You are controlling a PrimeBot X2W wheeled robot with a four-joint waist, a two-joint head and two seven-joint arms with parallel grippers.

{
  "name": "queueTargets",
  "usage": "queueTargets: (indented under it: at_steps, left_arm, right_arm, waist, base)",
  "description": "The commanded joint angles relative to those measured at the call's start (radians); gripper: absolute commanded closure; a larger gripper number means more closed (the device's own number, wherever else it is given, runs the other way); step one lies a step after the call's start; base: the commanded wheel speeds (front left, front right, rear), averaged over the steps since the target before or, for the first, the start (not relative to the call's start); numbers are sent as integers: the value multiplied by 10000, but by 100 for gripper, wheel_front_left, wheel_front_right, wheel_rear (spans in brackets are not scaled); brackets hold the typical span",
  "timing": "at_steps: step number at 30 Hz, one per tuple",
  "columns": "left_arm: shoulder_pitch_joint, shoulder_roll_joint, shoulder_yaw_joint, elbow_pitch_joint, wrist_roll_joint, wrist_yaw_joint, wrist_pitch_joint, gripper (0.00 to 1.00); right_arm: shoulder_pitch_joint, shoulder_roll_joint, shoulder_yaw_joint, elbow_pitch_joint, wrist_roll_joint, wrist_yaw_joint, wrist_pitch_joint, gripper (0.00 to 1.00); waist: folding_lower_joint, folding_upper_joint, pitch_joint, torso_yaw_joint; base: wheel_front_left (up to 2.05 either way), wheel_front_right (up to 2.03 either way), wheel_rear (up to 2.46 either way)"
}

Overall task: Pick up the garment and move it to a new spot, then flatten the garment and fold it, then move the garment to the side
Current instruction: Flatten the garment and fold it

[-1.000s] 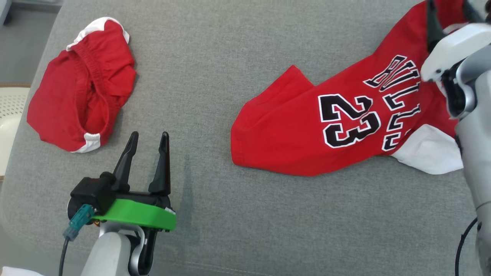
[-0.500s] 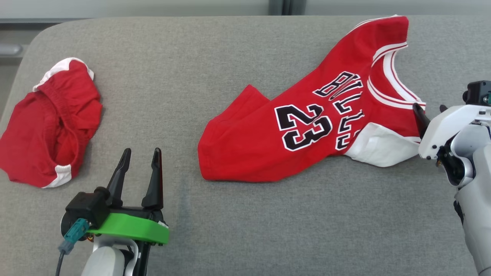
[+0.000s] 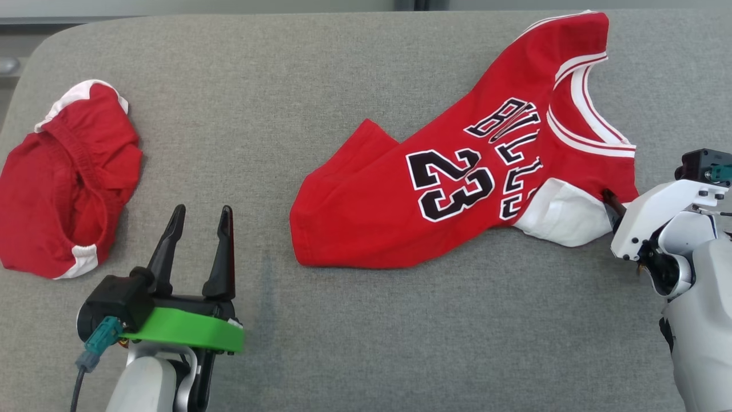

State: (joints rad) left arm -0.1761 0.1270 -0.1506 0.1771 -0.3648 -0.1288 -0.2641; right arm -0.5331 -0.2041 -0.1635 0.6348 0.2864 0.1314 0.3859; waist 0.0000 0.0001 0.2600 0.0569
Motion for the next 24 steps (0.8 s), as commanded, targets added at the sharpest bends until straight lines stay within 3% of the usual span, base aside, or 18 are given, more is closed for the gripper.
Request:
queueTargets:
  at_steps: [1,2,3,10,16,24]
  left_arm:
    - [-172,88,67,-43,89,-24,-5,0]
    - [-211,92,80,-60,92,-24,-5,0]
    - [-255,96,86,-72,101,-24,-5,0]
    - [-204,104,274,-55,202,-24,-5,0]
    - [125,37,448,-4,207,-24,-5,0]
    - [392,27,623,-114,246,-24,-4,0]
  right_arm:
    - [38,54,29,33,44,-12,101,33]
    - [9,72,57,39,63,-12,109,81]
    - [-18,84,81,51,76,-12,120,100]
    - [13,27,665,-1320,190,-8,-801,100]
    - [1126,251,1581,-4663,466,-9,-718,100]
    - [3126,797,2116,-9388,339,-11,1002,100]
  waist:
    - [0,-1,83,24]
    - [0,-1,97,23]
    - [0,-1,105,22]
    - [0,-1,-168,-55]
    - [0,-1,-629,-230]
    - [0,-1,-879,-638]
  base:
    - [0,0,0]
    - [0,0,0]
    - [0,0,0]
    - [0,0,0]
    - [0,0,0]
    - [0,0,0]
